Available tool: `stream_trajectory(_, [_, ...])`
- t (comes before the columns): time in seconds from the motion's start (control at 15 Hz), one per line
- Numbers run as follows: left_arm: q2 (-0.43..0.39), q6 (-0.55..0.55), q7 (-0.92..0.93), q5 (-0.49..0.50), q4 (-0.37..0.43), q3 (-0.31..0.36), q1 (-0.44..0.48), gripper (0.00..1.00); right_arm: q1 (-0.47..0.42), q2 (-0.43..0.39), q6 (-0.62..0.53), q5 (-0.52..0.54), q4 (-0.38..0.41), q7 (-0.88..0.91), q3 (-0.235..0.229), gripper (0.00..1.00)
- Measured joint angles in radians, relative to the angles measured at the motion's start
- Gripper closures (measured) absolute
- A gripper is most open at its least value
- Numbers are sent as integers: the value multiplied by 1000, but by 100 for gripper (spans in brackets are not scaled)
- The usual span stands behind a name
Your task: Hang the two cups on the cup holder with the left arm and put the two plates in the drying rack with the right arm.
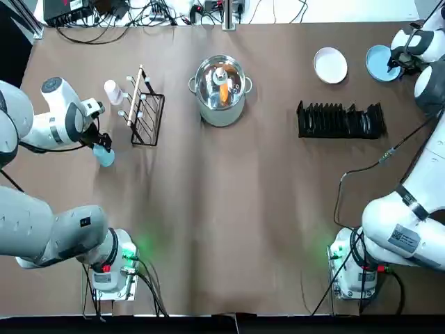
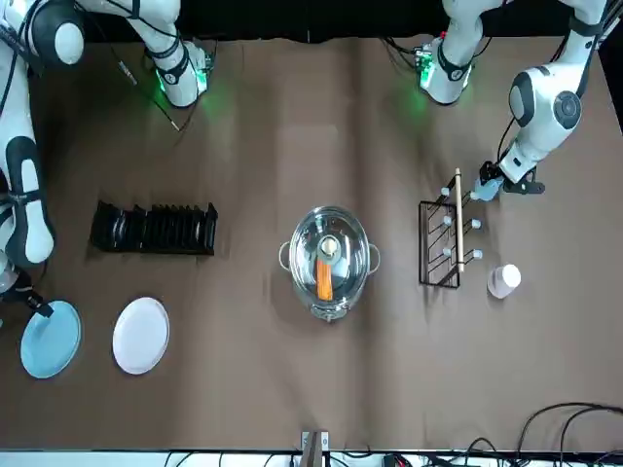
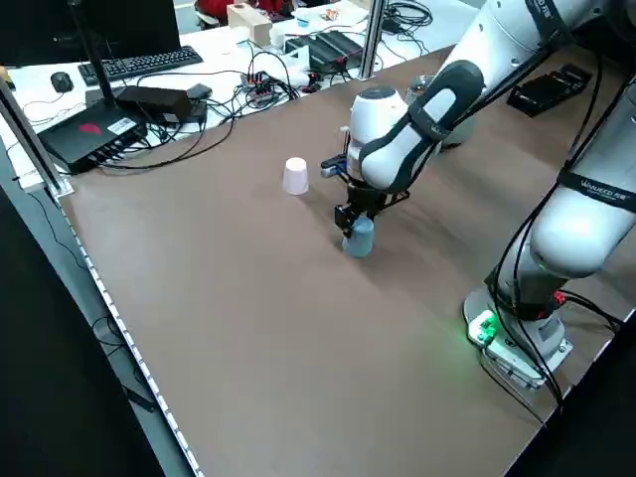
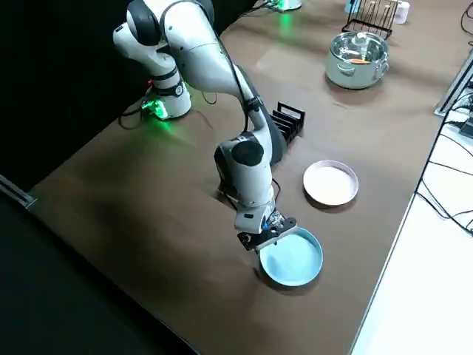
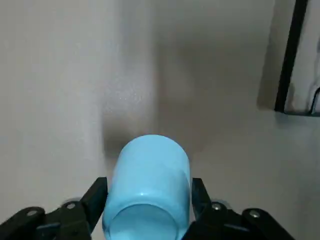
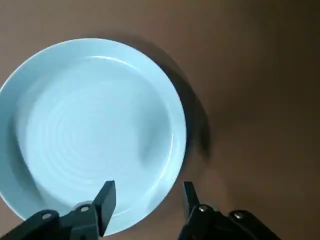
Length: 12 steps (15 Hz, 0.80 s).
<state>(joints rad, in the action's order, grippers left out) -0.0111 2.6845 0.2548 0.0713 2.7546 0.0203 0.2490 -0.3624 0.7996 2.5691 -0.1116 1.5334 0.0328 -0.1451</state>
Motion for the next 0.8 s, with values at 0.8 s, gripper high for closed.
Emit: stream_trajectory(0.8, [-15,-332,-101,0,-305,-40,-2,32,-16,63,103,-7,-4,-4,0,55])
